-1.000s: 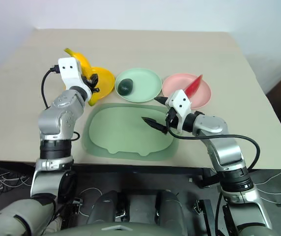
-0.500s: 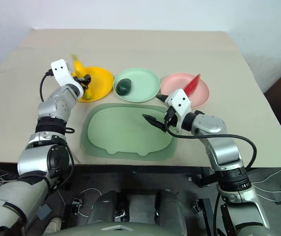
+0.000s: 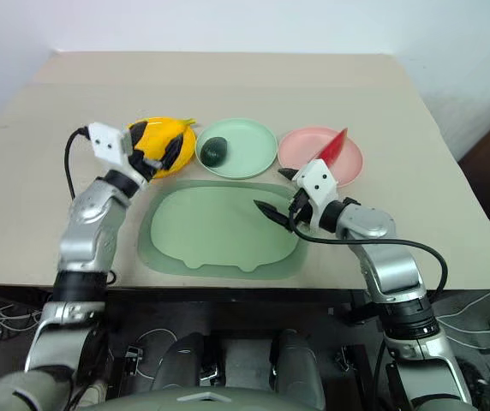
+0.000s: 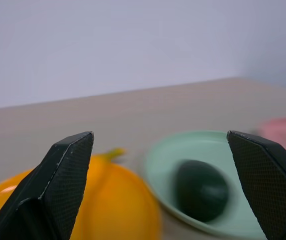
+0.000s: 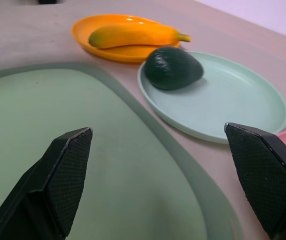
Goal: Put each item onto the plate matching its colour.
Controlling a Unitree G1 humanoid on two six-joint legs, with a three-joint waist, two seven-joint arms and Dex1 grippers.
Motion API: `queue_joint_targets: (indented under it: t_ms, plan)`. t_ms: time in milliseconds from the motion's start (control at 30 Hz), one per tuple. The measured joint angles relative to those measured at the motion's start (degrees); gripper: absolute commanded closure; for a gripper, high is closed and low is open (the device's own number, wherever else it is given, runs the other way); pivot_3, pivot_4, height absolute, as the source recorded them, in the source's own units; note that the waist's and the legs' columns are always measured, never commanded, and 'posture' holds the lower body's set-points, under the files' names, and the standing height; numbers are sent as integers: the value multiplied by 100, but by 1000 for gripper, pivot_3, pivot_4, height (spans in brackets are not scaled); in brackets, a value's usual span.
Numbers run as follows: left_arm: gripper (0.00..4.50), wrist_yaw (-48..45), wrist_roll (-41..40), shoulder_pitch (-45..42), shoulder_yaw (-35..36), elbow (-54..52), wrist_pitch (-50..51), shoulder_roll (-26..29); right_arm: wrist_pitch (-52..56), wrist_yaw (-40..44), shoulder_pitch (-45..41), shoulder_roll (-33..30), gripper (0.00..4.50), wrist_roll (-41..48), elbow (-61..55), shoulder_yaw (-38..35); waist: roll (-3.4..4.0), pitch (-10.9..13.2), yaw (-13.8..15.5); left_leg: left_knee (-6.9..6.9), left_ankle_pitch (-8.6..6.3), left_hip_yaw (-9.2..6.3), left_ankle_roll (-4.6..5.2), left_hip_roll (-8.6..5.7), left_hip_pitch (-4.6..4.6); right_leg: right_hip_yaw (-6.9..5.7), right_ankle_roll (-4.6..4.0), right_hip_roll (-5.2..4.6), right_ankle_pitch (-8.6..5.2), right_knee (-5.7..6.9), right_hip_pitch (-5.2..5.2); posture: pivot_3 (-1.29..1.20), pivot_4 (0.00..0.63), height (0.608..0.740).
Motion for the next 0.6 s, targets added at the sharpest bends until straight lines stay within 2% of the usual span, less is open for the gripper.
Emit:
queue_joint_targets:
  t_ms: [133,300,600]
  plan:
    - [20,-624,-497,1010,159,-837,155,410,5,-38,194,11,0,204,-91,-255,1,-1,3,0,-1,-2,1,0,1,0,0,-1,0,-1,3,0,150,695]
    - [20,-1320,-1024,1947,426,-1391,220,757,86,-108,311,95,0,517,-321,-389,1,-1,28,1,-2,-9,1,1,1,-2,-2,-2,0,-1,5,0,150,695]
    - [20,-1569,-1391,2334,573,-1750,245,849,150,316,1087,-288,0,795,-544,-521,1,-2,15,0,-6,-14,8,-2,2,-6,-2,-8,0,-4,11,0,150,695]
